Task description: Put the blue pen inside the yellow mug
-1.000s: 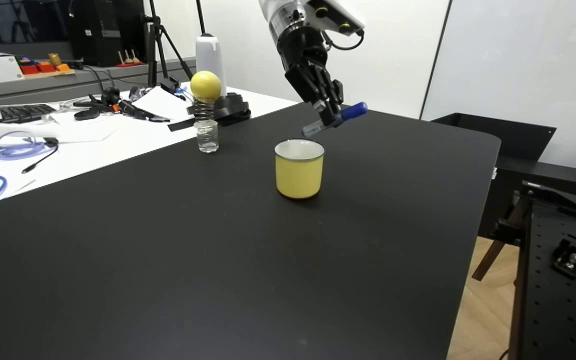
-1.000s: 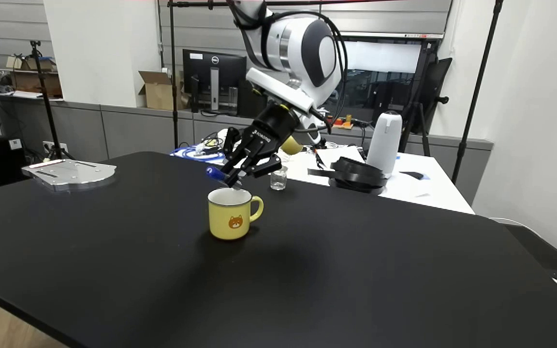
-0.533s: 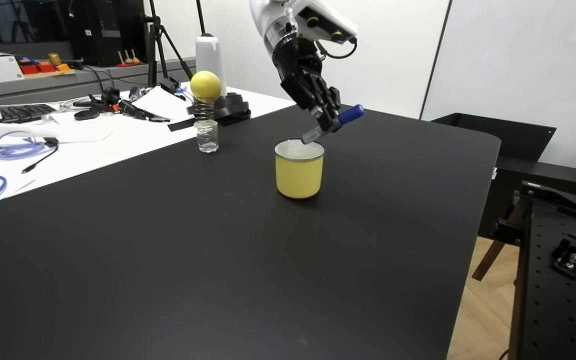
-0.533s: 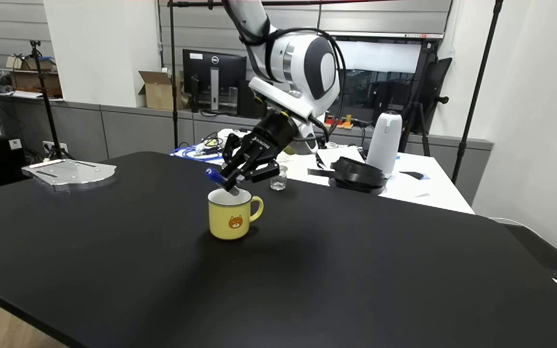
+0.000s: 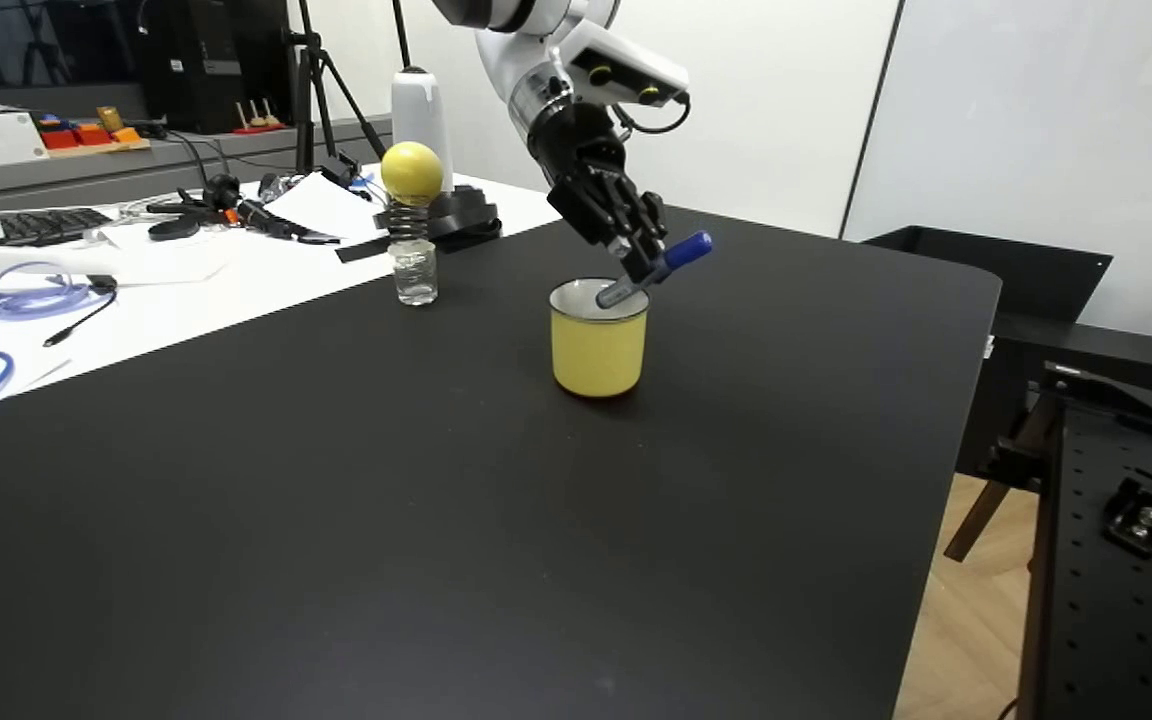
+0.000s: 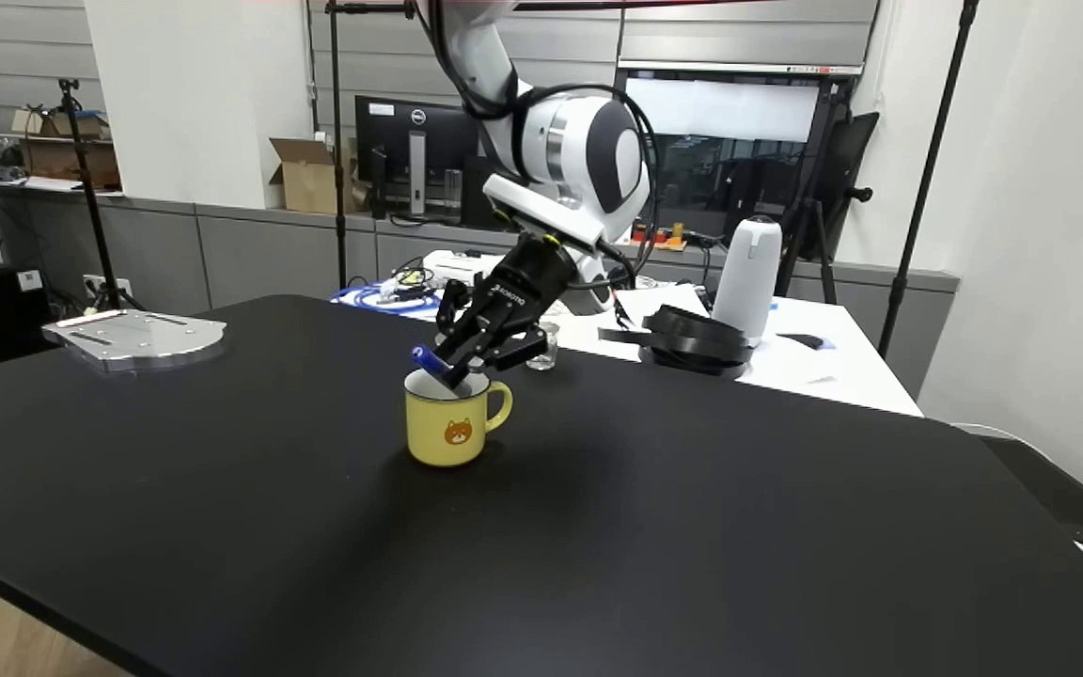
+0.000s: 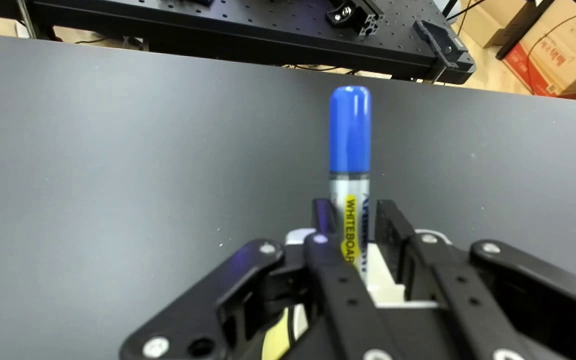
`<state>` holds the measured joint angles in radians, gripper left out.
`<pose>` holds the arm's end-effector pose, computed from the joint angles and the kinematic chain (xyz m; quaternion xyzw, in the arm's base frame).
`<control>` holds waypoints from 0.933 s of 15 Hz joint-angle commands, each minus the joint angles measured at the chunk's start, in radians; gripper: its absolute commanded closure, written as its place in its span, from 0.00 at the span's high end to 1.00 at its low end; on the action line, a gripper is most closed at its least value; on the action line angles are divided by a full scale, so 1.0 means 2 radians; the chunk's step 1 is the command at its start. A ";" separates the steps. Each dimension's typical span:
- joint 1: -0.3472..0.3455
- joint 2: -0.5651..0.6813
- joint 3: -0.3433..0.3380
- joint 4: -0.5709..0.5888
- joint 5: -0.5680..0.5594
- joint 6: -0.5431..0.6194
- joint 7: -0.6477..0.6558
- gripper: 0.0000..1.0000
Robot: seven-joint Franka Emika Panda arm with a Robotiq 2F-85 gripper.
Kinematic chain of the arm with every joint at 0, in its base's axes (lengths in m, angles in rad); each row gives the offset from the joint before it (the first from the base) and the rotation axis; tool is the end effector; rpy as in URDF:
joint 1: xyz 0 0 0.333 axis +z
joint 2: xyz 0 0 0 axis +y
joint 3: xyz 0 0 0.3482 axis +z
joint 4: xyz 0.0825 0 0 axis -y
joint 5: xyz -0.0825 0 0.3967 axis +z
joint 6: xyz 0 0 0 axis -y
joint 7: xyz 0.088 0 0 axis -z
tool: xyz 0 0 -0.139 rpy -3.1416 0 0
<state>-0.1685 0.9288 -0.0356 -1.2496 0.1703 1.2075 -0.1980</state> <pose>0.6302 -0.0981 0.1670 -0.8825 0.0134 0.4420 0.1600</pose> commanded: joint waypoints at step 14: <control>0.055 -0.114 -0.005 -0.036 -0.095 0.116 0.032 1.00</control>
<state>-0.0963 0.8364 -0.0354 -1.1778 0.0450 1.3450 -0.1759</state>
